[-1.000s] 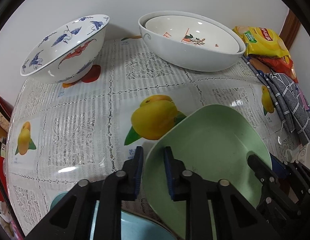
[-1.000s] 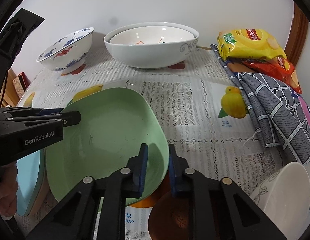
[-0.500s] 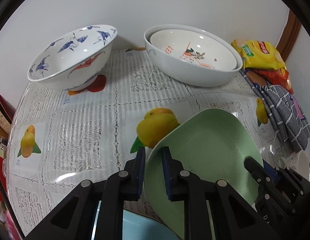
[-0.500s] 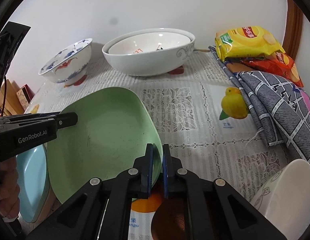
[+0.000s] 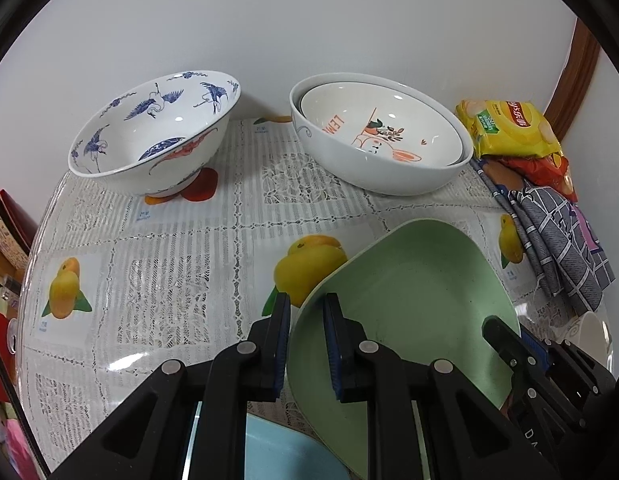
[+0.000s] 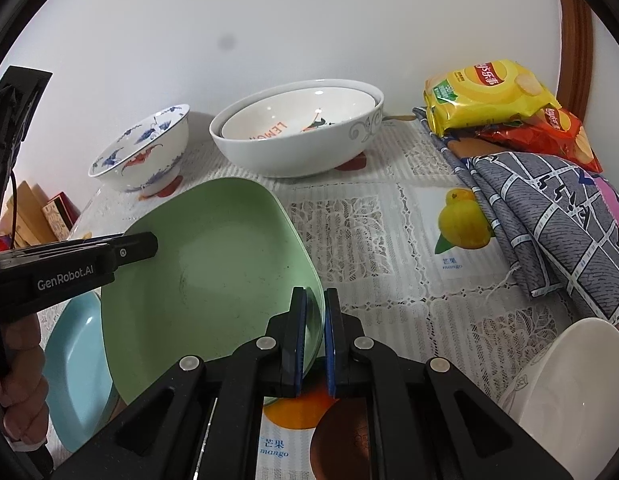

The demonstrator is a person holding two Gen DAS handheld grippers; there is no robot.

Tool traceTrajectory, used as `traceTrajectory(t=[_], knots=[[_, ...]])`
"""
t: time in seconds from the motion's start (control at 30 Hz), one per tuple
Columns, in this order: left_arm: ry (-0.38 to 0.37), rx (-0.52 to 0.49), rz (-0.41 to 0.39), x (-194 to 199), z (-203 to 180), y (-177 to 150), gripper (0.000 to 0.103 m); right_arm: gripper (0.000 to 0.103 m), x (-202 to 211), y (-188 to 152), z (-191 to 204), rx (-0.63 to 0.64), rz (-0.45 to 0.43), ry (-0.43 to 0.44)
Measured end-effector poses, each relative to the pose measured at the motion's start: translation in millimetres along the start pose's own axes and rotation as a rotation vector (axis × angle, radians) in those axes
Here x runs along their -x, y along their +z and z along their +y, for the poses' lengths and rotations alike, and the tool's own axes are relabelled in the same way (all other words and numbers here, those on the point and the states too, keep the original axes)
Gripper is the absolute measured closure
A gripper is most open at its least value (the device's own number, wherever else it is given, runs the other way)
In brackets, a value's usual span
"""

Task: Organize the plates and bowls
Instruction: 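Lift the green plate with the right gripper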

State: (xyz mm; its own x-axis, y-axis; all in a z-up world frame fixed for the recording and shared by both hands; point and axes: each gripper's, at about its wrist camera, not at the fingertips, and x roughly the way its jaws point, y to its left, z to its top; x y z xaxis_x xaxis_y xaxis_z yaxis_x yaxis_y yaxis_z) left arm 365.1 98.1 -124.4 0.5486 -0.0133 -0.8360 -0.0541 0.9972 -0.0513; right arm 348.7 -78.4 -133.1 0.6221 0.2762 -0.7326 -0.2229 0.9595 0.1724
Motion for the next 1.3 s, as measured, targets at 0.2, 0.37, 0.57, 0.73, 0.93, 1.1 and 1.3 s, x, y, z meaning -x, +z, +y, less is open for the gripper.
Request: traceTrajectory(t=[0.2,0.37,0.57,0.73,0.93,1.1,1.3], knots=[[-0.008,0.014,-0.008,2,3,1,0.087,0.095,1,-1,2,0.001,-0.01,0.001],[-0.014,0.016,-0.012,4,3,2,0.087,0.095,3,-2,1,-0.004,-0.017,0.0],[-0.022,0.018,-0.016,6,3,2,0.087,0.095,8,-1,-2,-0.012,-0.041,0.006],[-0.021,0.024,-0.02,8,4,2,0.087,0.095,9,0,-1,-0.013,-0.044,0.006],[-0.019,0.024,-0.027,14,5,3,0.087,0.096,15,0,0,-0.019,-0.064,0.004],[-0.009,0.019,-0.032,19,5,3,0.087,0.097,18,1,0,-0.03,-0.071,0.029],[-0.024,0.028,-0.031,23,6,3,0.087,0.097,22,5,-5,-0.067,-0.059,0.053]])
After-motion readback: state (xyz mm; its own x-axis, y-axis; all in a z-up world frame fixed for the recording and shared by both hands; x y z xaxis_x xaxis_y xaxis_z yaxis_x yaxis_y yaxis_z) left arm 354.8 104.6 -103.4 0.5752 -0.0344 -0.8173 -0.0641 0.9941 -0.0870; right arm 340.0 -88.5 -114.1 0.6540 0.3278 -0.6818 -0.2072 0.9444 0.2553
